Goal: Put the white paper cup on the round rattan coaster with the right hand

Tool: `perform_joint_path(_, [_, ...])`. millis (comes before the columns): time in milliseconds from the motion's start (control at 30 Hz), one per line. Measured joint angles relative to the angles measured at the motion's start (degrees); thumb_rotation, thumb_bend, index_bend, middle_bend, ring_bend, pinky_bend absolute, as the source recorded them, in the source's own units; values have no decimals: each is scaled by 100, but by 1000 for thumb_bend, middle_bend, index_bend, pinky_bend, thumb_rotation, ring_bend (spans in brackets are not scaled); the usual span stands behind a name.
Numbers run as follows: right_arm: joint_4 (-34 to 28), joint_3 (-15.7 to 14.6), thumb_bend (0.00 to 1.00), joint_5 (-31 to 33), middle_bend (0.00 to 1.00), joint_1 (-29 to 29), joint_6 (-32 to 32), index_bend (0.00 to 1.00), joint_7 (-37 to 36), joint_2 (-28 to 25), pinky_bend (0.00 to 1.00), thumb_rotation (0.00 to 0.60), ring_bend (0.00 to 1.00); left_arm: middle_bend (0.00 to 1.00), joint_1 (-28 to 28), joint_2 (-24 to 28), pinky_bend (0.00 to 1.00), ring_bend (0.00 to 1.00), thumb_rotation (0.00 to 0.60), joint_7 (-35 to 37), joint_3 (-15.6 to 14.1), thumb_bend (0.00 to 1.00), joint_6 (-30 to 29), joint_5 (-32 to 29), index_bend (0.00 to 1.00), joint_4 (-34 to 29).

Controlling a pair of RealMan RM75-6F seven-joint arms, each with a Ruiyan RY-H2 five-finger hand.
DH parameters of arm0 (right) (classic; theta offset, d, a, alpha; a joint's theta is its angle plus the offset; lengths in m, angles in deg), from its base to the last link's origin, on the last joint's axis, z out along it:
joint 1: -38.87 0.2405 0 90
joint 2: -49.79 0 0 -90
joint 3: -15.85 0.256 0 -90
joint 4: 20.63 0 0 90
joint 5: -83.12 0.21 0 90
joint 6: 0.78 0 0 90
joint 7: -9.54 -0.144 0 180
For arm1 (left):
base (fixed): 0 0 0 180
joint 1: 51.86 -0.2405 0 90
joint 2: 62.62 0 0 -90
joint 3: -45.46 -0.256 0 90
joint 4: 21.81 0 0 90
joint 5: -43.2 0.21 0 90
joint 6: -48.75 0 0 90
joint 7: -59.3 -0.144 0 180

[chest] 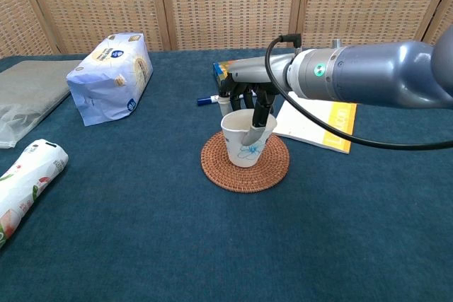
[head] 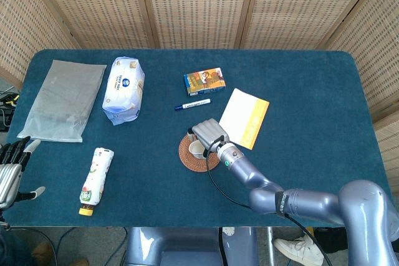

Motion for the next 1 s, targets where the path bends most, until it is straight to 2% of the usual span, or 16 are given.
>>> perform_joint_path(33, [-18, -36, 35, 129, 218, 39, 5, 84, 58, -9, 407, 600, 200, 0, -1, 6, 0, 0, 600, 11, -1, 0, -3, 0, 0, -1])
perform_joint_path(67, [-45, -61, 5, 245, 141, 70, 21, 16, 96, -27, 347, 600, 119, 0, -2, 11, 0, 0, 600, 21, -5, 0, -5, 0, 0, -1])
perform_joint_path(167, [-220, -120, 0, 656, 39, 190, 34, 0, 189, -127, 197, 600, 13, 0, 8, 15, 0, 0, 600, 22, -17, 0, 12, 9, 0, -3])
perform_joint_path(267, [-402, -137, 0, 767, 16, 241, -48, 0, 201, -225, 124, 600, 0, 0, 13, 17, 0, 0, 600, 20, -22, 0, 15, 14, 0, -8])
perform_joint_path(367, [-654, -132, 0, 681, 5, 259, -168, 0, 190, -376, 114, 600, 0, 0, 15, 20, 0, 0, 600, 27, -25, 0, 9, 25, 0, -12])
perform_joint_path(433, [-892, -114, 0, 598, 1, 247, -276, 0, 170, -530, 109, 600, 0, 0, 17, 25, 0, 0, 600, 38, -28, 0, 7, 35, 0, -12])
perform_joint_path(567, [-1466, -92, 0, 399, 0, 155, -551, 0, 132, -920, 14, 600, 0, 0, 7, 41, 0, 0, 600, 92, -40, 0, -19, 74, 0, -10])
perform_joint_path(633, [-1834, -110, 0, 218, 0, 43, -771, 0, 117, -1195, 0, 600, 0, 0, -4, 50, 0, 0, 600, 119, -46, 0, -48, 103, 0, -10])
perform_joint_path(767, [-2275, -293, 0, -420, 0, -340, -1352, 0, 91, -1639, 0, 600, 0, 0, -57, 55, 0, 0, 600, 155, -71, 0, -199, 261, 0, -10])
perform_joint_path(900, [-2295, -674, 0, -1608, 0, -943, -2043, 0, -196, -1818, 0, 600, 0, 0, -137, 23, 0, 0, 600, 150, -120, 0, -390, 461, 0, 3])
perform_joint_path(1000, [-2074, -1081, 0, -2774, 0, -1626, -2739, 0, -779, -1942, 0, 600, 0, 0, -181, -13, 0, 0, 600, 106, -140, 0, -487, 540, 0, 3])
